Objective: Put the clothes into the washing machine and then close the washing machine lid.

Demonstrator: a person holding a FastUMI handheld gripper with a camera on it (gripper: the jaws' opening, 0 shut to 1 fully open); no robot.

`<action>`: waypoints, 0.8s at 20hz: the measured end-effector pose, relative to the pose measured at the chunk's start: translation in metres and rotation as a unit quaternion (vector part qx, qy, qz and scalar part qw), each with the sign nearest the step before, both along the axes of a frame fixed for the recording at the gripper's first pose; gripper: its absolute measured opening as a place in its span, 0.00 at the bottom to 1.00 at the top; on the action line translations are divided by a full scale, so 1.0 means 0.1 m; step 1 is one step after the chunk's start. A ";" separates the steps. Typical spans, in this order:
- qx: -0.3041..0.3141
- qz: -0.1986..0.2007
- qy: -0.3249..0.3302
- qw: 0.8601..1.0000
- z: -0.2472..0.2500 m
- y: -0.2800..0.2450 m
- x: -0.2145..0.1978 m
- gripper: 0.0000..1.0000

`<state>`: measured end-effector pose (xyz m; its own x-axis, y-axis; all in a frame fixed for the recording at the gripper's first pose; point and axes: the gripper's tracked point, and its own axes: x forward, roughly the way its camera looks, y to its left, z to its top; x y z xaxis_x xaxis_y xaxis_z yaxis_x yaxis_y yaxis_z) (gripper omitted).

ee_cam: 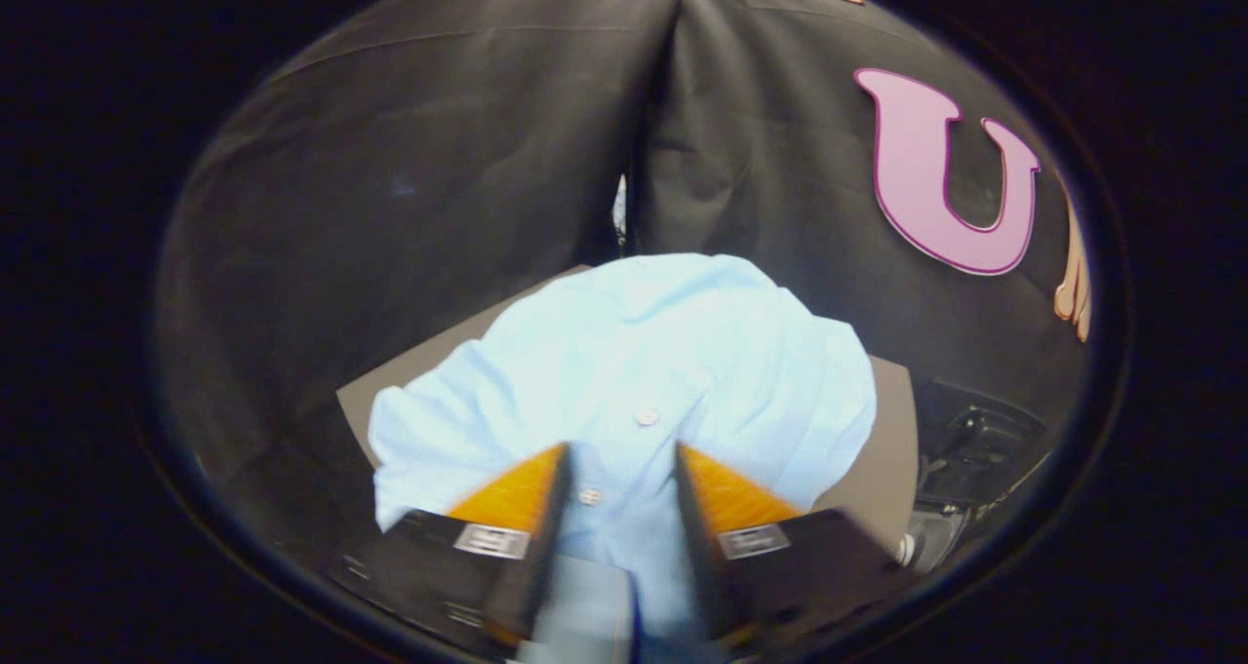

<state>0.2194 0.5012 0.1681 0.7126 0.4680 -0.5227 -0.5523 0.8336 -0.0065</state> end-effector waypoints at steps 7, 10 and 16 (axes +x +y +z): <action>-0.019 0.015 -0.030 0.999 0.04 -0.03 0.01 0.07; -0.018 0.009 -0.034 0.999 0.05 -0.13 0.03 0.07; -0.019 -0.038 -0.060 0.997 0.23 -0.78 0.17 0.06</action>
